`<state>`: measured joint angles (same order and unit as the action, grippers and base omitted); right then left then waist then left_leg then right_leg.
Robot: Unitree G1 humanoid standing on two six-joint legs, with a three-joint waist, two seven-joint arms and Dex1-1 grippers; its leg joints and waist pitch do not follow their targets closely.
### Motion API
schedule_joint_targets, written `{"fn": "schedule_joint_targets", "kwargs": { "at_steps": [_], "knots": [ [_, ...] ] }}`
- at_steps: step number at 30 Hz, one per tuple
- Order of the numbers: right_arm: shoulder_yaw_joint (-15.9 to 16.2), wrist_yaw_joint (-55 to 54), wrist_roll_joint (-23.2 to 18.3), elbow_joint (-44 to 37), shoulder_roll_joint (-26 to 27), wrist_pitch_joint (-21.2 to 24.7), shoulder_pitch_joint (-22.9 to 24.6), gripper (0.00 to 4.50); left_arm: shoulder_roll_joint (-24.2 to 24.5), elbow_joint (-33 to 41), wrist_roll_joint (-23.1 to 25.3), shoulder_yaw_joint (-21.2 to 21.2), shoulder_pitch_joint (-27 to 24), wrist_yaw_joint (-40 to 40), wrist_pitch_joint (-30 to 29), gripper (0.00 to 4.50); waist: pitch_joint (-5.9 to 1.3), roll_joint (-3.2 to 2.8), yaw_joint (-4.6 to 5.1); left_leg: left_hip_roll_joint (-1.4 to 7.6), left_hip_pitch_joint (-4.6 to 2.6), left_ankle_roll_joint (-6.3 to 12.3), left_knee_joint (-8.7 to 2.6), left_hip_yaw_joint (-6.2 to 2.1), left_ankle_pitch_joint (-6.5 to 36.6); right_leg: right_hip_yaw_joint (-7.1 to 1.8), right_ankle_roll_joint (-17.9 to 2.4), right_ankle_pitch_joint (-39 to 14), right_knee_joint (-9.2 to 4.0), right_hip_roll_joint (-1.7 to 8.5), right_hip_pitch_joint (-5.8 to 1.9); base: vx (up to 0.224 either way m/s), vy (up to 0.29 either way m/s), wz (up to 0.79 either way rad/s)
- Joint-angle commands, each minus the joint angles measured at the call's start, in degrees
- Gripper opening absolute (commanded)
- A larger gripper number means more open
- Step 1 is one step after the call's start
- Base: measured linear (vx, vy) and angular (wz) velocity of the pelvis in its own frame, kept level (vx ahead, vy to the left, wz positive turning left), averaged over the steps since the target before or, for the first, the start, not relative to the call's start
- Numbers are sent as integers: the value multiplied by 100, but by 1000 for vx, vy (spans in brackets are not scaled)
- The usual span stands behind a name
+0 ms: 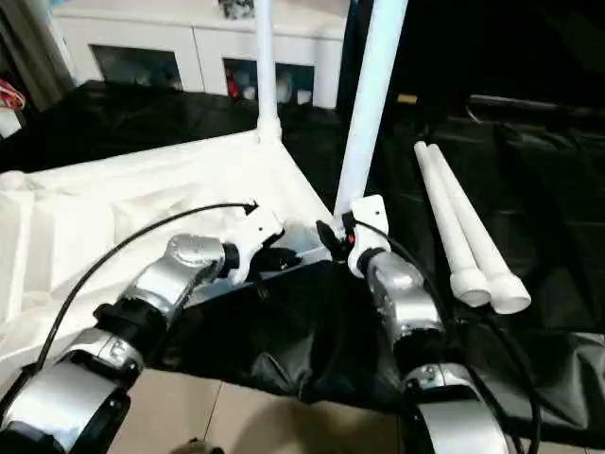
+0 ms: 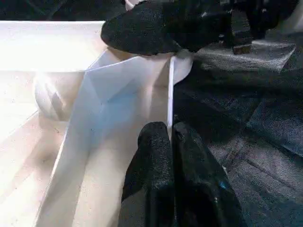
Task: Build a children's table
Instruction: Rotate leg to tighten
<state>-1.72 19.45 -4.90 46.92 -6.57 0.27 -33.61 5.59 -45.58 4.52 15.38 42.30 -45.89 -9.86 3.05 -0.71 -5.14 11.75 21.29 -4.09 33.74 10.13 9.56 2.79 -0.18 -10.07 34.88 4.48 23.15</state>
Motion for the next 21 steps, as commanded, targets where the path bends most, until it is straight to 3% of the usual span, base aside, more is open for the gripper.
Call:
{"fn": "schedule_joint_targets", "kwargs": {
  "at_steps": [1, 4, 12, 18, 21],
  "knots": [
    [265, 366, 13, 231, 357, 125, 103, 354, -238, 61, -17, 27, 103, 184, 183, 0, -347, 0, 29, 95, -76, -12, -465, -38, 1900, -184, -1058, -1834, -517, 320, -224, 0, 0, 0],
    [345, 593, 21, 186, 242, 77, 74, 383, -125, 161, -60, 67, 5, -127, 365, 0, -351, 8, 35, 95, -68, 7, -468, -40, 1907, -189, -1063, -1777, -516, 323, -235, 0, 0, 0],
    [821, 2695, -67, -626, -547, -185, 416, 383, 454, 777, -384, 292, -422, -1724, 657, 0, -360, 41, 11, 110, -39, 233, -448, -10, 1547, -201, -1230, -1267, -470, 321, -283, 0, 0, 0],
    [1035, 3872, -281, -1131, -1013, -114, 661, 383, 712, 893, -537, 277, -462, -2332, 644, 0, -357, 36, -6, 131, -57, 288, -436, 11, 1528, -194, -1379, -1176, -436, 308, -280, 0, 0, 0],
    [1166, 4568, -462, -1513, -1285, 41, 821, 383, 892, 907, -579, 254, -450, -2688, 621, 0, -352, 44, -27, 130, -59, 319, -436, 12, 1522, -191, -1354, -1278, -451, 303, -287, 0, 0, 0]
  ]
}}
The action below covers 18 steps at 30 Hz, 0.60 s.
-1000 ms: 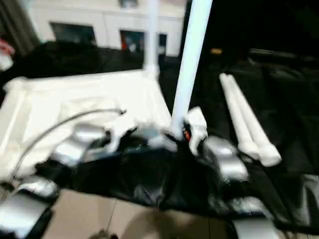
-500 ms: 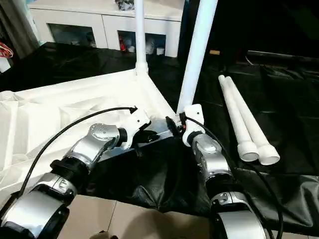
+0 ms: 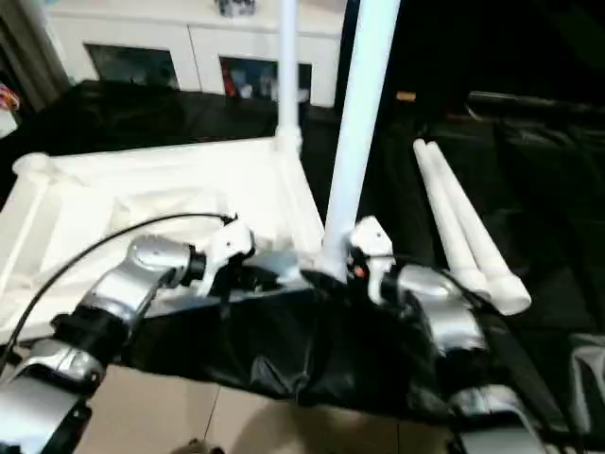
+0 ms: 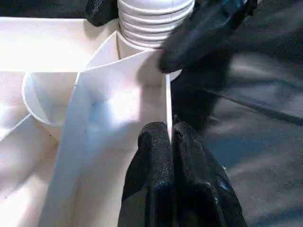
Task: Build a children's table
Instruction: Rotate leg to tighten
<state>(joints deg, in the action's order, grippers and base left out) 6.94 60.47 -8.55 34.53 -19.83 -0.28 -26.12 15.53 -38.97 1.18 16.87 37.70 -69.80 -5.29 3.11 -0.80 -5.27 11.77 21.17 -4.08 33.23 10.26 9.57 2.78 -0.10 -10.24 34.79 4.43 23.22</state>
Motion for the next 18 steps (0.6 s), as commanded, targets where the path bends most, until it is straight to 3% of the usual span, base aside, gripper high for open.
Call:
{"fn": "schedule_joint_targets", "kwargs": {
  "at_steps": [1, 7, 12, 17, 18],
  "knots": [
    [366, 815, -181, -487, -84, 186, 156, 383, 19, 265, -263, 113, 10, -549, 145, 0, -354, 49, -35, 134, -44, 337, -385, 0, 1532, -192, -1344, -1323, -447, 318, -289, 0, 0, 0],
    [504, 1156, -193, -739, -213, 279, 274, 327, 208, 268, -223, 190, 14, -845, 160, 0, -349, 39, -58, 154, -68, 220, -409, -10, 1676, -196, -1341, -1520, -452, 328, -254, 0, 0, 0],
    [539, 1161, -249, -967, -174, 453, 407, 291, 225, 254, -257, 133, 7, -889, 157, 0, -359, 46, -83, 151, -63, 224, -404, -9, 1528, -199, -1344, -1337, -433, 326, -264, 0, 0, 0],
    [390, 338, -55, -655, 125, 501, 364, 279, -27, 63, -196, -37, 72, -224, 156, 0, -342, 48, -75, 142, -68, 137, -411, -14, 1622, -205, -1283, -1597, -461, 343, -241, 0, 0, 0],
    [263, -308, 106, -329, 311, 524, 233, 278, -158, -82, -115, -94, 145, 194, 165, 0, -339, 64, -63, 134, -74, 91, -419, -22, 1691, -199, -1217, -1793, -482, 348, -246, 0, 0, 0]
  ]
}}
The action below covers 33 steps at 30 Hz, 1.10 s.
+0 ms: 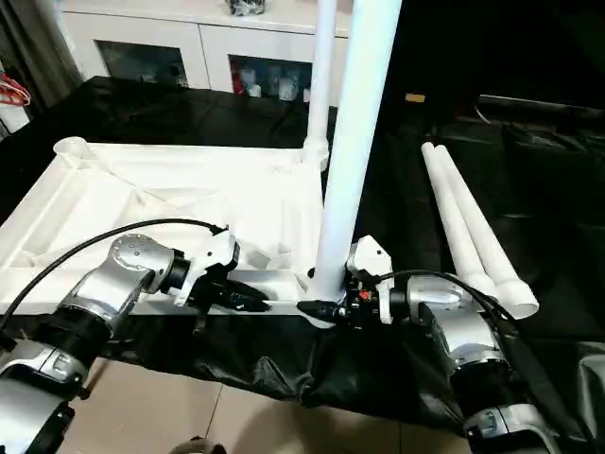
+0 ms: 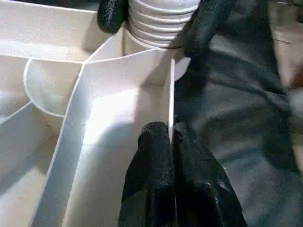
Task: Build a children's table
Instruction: Rotate leg to tighten
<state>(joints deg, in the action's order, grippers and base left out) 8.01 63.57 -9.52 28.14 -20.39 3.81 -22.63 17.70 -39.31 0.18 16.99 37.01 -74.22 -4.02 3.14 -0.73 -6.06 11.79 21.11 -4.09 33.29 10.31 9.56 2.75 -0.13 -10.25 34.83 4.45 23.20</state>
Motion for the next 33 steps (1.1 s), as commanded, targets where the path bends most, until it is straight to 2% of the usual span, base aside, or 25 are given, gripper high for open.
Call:
{"fn": "schedule_joint_targets", "kwargs": {
  "at_steps": [1, 2, 3, 4, 5, 7, 9, 12, 14, 17, 19, 22, 23, 26, 27, 29, 32, 33],
  "knots": [
    [128, -755, 234, 378, 404, 127, -144, 278, -403, -79, 2, -118, 229, 720, 41, 0, -335, 53, 34, 125, -68, 66, -424, -24, 1711, -200, -1197, -1873, -491, 345, -226, 0, 0, 0],
    [95, -920, 271, 451, 447, 97, -177, 277, -436, -112, 13, -137, 250, 811, 28, 0, -319, 52, 62, 114, -79, 7, -441, -40, 1846, -190, -1121, -2157, -530, 347, -220, 0, 0, 0],
    [-120, -1870, 402, 884, 728, -13, -378, 277, -647, -303, 97, -240, 383, 1411, -64, 0, -327, 62, 89, 108, -81, -44, -436, -42, 1870, -196, -1050, -2271, -532, 349, -214, 0, 0, 0],
    [-120, -1870, 402, 884, 728, -13, -378, 277, -647, -303, 97, -240, 383, 1411, -64, 0, -314, 52, 128, 99, -99, -96, -437, -46, 1952, -197, -1032, -2389, -549, 342, -187, 0, 0, 0],
    [-229, -2307, 440, 1073, 868, -32, -470, 277, -752, -392, 144, -287, 450, 1708, -110, 0, -327, 61, 121, 94, -93, -93, -435, -58, 1934, -190, -1002, -2418, -546, 352, -212, 0, 0, 0],
    [-405, -3262, 519, 1437, 1180, -14, -660, 277, -1011, -563, 247, -361, 611, 2395, -249, 0, -327, 59, 139, 92, -98, -99, -436, -55, 1886, -201, -947, -2450, -563, 349, -194, 0, 0, 0],
    [-433, -3744, 624, 1624, 1353, -32, -755, 277, -1143, -639, 348, -341, 703, 2740, -300, 0, -333, 68, 130, 96, -89, -65, -434, -43, 1797, -209, -952, -2240, -555, 334, -196, 0, 0, 0],
    [-465, -3994, 687, 1783, 1519, -128, -832, 277, -1262, -629, 344, -347, 735, 2807, -325, 0, -361, 58, 116, 90, -60, -4, -421, -36, 1598, -211, -1051, -1738, -505, 332, -229, 0, 0, 0],
    [-511, -3868, 617, 1772, 1569, -197, -825, 332, -1249, -594, 339, -299, 705, 2628, -256, 0, -367, 46, 109, 85, -47, 53, -414, -28, 1549, -207, -1092, -1525, -488, 328, -246, 0, 0, 0],
    [-546, -3686, 560, 1779, 1573, -293, -839, 359, -1171, -564, 328, -238, 653, 2362, -144, 0, -369, 30, 119, 89, -37, 94, -411, -27, 1526, -206, -1170, -1299, -466, 318, -256, 0, 0, 0],
    [-508, -3585, 584, 1748, 1493, -428, -838, 387, -1096, -488, 287, -199, 589, 2113, -68, 0, -362, 31, 117, 87, -51, 97, -415, -23, 1604, -208, -1179, -1390, -483, 325, -257, 0, 0, 0],
    [-458, -3234, 523, 1646, 1368, -540, -810, 387, -994, -362, 229, -140, 500, 1820, 10, 0, -362, 23, 122, 95, -45, 107, -422, -31, 1664, -206, -1179, -1438, -482, 329, -268, 0, 0, 0],
    [-385, -2850, 463, 1506, 1245, -603, -753, 387, -909, -242, 161, -102, 424, 1547, -14, 0, -364, -5, 119, 103, -52, 104, -424, -33, 1644, -210, -1212, -1368, -474, 328, -266, 0, 0, 0],
    [-224, -2174, 385, 1213, 1028, -687, -610, 387, -757, -84, 108, -20, 315, 1145, 17, 0, -379, 3, 111, 112, -44, 206, -406, -21, 1500, -208, -1340, -906, -435, 311, -292, 0, 0, 0],
    [-117, -1614, 294, 964, 871, -678, -485, 387, -655, -24, 81, 18, 260, 893, 82, 0, -386, -1, 113, 113, -34, 246, -397, -17, 1397, -206, -1405, -712, -406, 308, -299, 0, 0, 0],
    [-99, -1466, 271, 906, 835, -669, -456, 387, -632, -22, 74, 21, 256, 831, 102, 0, -382, 3, 94, 120, -29, 312, -388, -7, 1346, -197, -1450, -637, -401, 300, -308, 0, 0, 0],
    [167, -503, 79, 391, 497, -514, -194, 387, -465, 92, -19, 37, 201, 428, 55, 0, -371, 16, 67, 126, -28, 338, -387, 2, 1425, -193, -1453, -845, -413, 307, -312, 0, 0, 0],
    [236, -226, 39, 259, 393, -485, -121, 387, -410, 134, -44, 44, 182, 291, 41, 0, -361, 21, 52, 135, -47, 333, -400, 0, 1495, -192, -1416, -1051, -435, 307, -299, 0, 0, 0]
  ]
}}
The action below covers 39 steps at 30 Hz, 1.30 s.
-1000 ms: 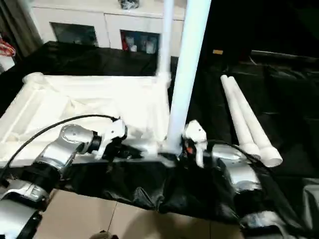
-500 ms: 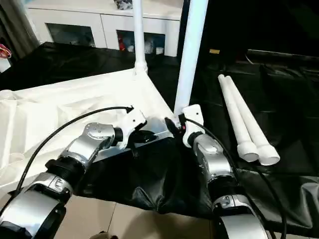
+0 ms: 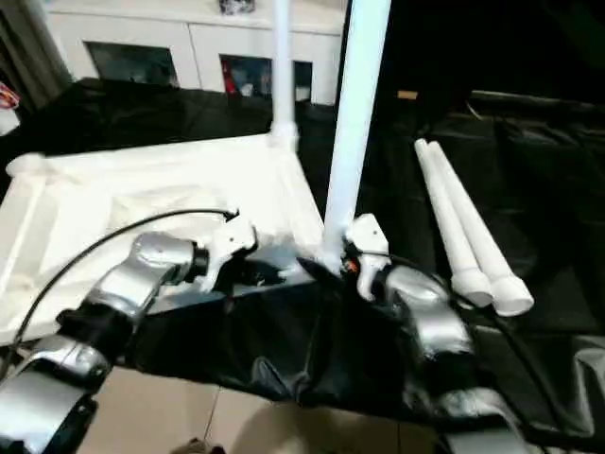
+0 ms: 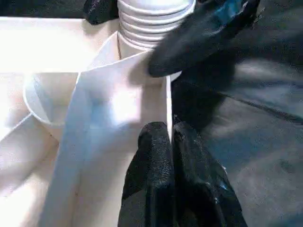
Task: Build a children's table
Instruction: Rotate leg to tighten
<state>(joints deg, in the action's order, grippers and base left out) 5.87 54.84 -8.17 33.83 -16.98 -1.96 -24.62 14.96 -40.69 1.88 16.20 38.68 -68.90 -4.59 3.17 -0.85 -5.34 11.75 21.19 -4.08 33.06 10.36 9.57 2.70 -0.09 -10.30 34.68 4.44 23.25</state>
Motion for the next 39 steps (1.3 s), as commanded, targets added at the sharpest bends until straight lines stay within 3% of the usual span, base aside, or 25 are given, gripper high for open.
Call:
{"fn": "schedule_joint_targets", "kwargs": {
  "at_steps": [1, 7, 12, 17, 20, 24, 27, 28, 30, 31, 35, 37, 39],
  "knots": [
    [487, 794, -111, -373, -9, 101, 114, 372, -101, 299, -231, 129, 3, -332, 87, 0, -364, 34, -21, 140, -54, 332, -376, -5, 1494, -188, -1420, -1046, -419, 308, -304, 0, 0, 0],
    [618, 1374, -278, -647, -240, 365, 209, 343, 150, 242, -178, 181, 7, -699, 49, 0, -355, 28, -37, 152, -65, 255, -395, -16, 1609, -193, -1373, -1370, -440, 325, -276, 0, 0, 0],
    [644, 1440, -279, -769, -237, 487, 268, 282, 175, 190, -164, 123, 28, -684, 82, 0, -370, 36, -47, 142, -55, 241, -379, -12, 1451, -192, -1410, -1116, -414, 320, -285, 0, 0, 0],
    [625, 1216, -199, -789, -138, 572, 347, 276, 55, 93, -152, 3, 74, -321, 73, 0, -364, 41, -60, 139, -61, 226, -380, -10, 1476, -194, -1368, -1257, -428, 326, -278, 0, 0, 0],
    [534, 682, -53, -556, 33, 562, 281, 275, -72, -21, -108, -83, 138, 72, 33, 0, -342, 43, -46, 126, -82, 117, -399, -20, 1697, -196, -1245, -1739, -481, 340, -249, 0, 0, 0],
    [294, -1244, 482, 253, 583, 517, -64, 275, -422, -339, 43, -223, 349, 1035, -69, 0, -329, 54, 40, 96, -105, -102, -423, -53, 1879, -186, -1036, -2326, -532, 348, -229, 0, 0, 0],
    [60, -2398, 558, 686, 978, 639, -288, 274, -706, -518, 133, -303, 504, 1741, -254, 0, -330, 39, 66, 94, -104, -88, -427, -60, 1901, -190, -969, -2362, -550, 339, -224, 0, 0, 0],
    [-7, -2720, 571, 797, 1086, 681, -347, 274, -790, -564, 156, -332, 547, 1954, -313, 0, -326, 19, 71, 103, -118, -103, -422, -47, 1915, -209, -998, -2274, -549, 337, -185, 0, 0, 0],
    [-70, -3232, 614, 1028, 1335, 591, -477, 274, -1011, -614, 184, -349, 604, 2294, -333, 0, -339, 37, 69, 91, -94, -77, -427, -53, 1870, -198, -987, -2160, -543, 327, -229, 0, 0, 0],
    [-70, -3232, 614, 1028, 1335, 591, -477, 274, -1011, -614, 184, -349, 604, 2294, -333, 0, -344, 7, 62, 99, -102, -85, -419, -47, 1847, -209, -1007, -2071, -533, 336, -205, 0, 0, 0],
    [-96, -3388, 639, 1158, 1499, 375, -545, 274, -1139, -627, 209, -301, 608, 2364, -262, 0, -350, 16, 58, 93, -83, -25, -417, -38, 1818, -207, -1084, -1702, -510, 320, -232, 0, 0, 0],
    [-174, -3218, 509, 1134, 1534, 368, -546, 329, -1136, -617, 216, -276, 593, 2288, -194, 0, -352, 22, 54, 88, -75, 18, -416, -36, 1797, -206, -1074, -1676, -507, 321, -244, 0, 0, 0],
    [-237, -2817, 350, 1039, 1505, 366, -541, 343, -1074, -566, 194, -240, 540, 2036, -57, 0, -353, 30, 54, 89, -71, 60, -418, -36, 1812, -204, -1062, -1714, -511, 320, -251, 0, 0, 0]
  ]
}}
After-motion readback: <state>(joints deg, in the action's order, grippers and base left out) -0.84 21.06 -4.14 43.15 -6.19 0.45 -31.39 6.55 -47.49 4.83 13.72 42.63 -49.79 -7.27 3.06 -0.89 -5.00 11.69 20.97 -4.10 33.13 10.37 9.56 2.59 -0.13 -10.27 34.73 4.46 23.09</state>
